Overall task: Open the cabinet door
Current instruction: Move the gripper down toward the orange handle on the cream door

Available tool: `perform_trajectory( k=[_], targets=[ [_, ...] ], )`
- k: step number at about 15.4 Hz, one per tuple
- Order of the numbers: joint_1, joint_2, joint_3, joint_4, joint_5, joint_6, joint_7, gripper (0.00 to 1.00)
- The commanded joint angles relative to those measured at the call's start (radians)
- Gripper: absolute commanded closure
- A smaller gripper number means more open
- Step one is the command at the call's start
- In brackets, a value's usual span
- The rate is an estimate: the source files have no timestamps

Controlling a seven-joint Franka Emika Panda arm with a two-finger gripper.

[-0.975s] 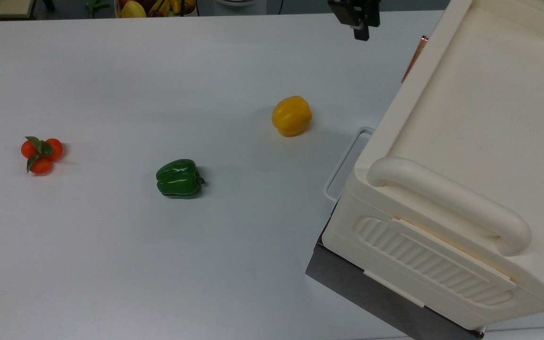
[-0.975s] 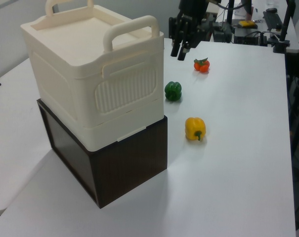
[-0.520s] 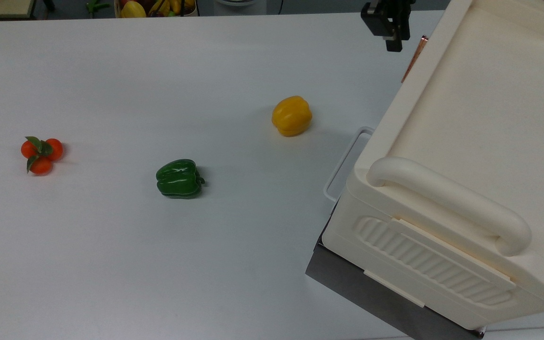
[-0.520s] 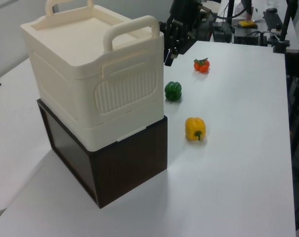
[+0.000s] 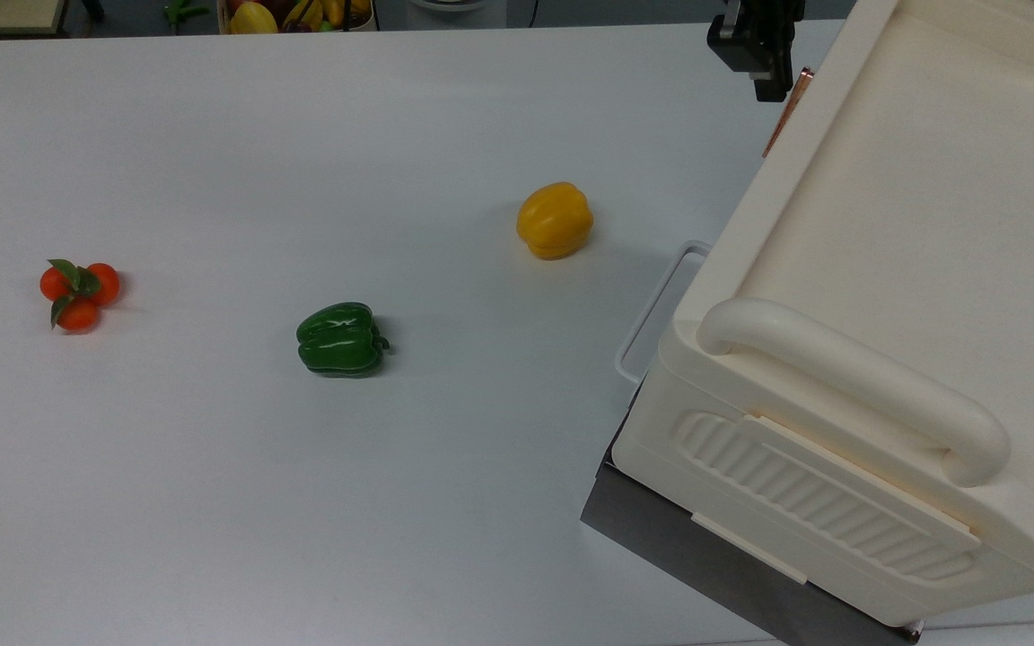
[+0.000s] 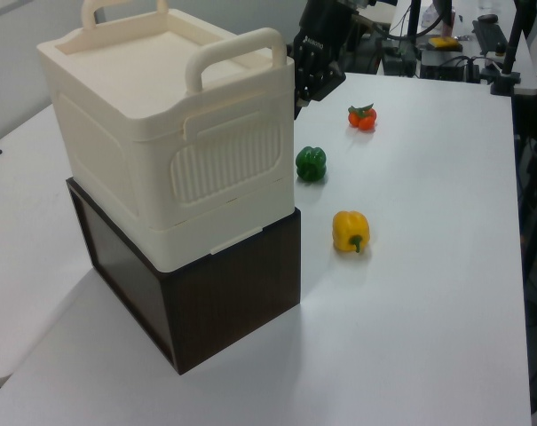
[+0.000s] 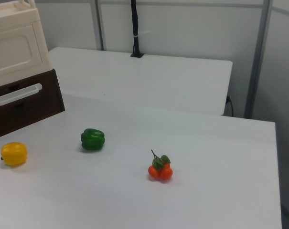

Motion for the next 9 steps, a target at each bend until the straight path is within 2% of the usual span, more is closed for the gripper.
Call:
perform_trajectory(
  k=[1,9],
  targets=[
    [0.005,0.011,0.000,0.012,0.014,0.044,-0.026,0.87],
    [0.005,0.019,0.009,0.009,0.014,0.073,-0.014,0.80]
  ],
)
